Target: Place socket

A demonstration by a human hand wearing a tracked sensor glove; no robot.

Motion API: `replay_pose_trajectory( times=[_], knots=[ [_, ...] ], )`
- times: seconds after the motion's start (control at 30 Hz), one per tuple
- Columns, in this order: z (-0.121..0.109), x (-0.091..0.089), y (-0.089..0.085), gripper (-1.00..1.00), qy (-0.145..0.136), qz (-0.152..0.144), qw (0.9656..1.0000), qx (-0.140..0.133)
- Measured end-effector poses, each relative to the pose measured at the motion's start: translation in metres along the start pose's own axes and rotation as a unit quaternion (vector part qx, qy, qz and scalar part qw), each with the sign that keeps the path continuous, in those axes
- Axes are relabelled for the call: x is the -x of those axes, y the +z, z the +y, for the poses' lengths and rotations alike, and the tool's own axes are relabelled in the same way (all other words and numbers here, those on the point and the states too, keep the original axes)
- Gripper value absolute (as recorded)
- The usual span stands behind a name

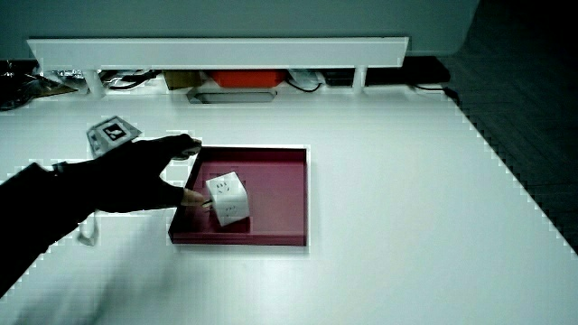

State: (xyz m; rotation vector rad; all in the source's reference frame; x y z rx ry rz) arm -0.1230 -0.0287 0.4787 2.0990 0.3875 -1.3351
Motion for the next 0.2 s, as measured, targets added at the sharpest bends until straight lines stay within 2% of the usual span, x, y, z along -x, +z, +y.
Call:
replay_pose_trajectory(
  times=[0.03,0.07,0.2],
  knots=[
    [-0.010,-0.014,0.006,-1.00,0.028,-0.025,0.9992,0.016],
    [-0.020,-0.027,0.012,-1.00,0.056,-0.049,0.9967,0.032],
    [-0.048,-0.046,0.033,-1.00,0.085,-0.060,0.9942,0.027]
  ],
)
